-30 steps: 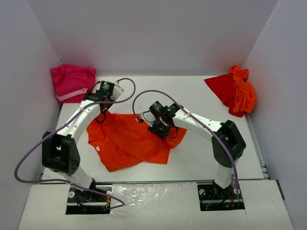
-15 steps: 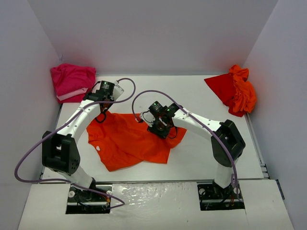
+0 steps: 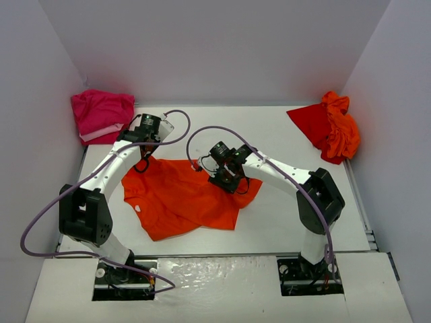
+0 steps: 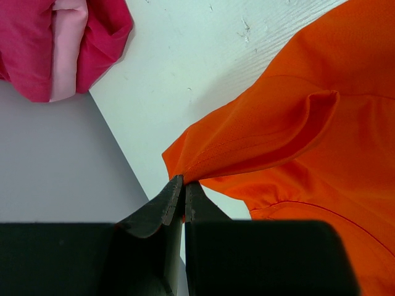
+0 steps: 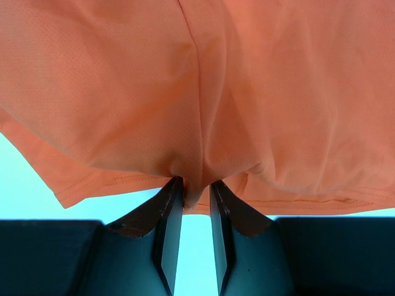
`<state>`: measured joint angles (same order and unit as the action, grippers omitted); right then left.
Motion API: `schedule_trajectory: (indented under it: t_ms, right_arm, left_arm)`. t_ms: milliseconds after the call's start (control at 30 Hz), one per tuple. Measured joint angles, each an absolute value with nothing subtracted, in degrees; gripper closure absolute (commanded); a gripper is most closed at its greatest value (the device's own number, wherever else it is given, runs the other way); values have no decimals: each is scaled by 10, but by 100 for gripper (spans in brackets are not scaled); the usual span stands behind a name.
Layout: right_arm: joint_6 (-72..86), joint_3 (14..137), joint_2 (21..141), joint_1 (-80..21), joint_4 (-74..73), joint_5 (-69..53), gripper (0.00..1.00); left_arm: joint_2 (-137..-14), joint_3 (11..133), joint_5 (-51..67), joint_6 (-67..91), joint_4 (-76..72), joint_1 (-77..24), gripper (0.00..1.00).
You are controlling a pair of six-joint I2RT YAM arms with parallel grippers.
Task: Fold and stack the t-shirts
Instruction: Flatten out the tshirt
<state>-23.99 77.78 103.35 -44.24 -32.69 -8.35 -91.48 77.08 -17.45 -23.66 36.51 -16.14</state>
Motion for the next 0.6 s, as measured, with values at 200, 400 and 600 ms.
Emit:
schedule_trajectory:
  t_ms: [200,400,600]
  right_arm:
    - [-240,778,1033,-438,-327,-83,82]
    - [-239,778,1030,-435,-327,-83,81]
    - [-239,778,1020,-434,-327,-82,82]
  left_arm:
    - [-915,771,-175,-237,365,-162,100]
    - [-915,771,-175,-237,366,-163,100]
    - [-915,771,-175,-237,366,-165,100]
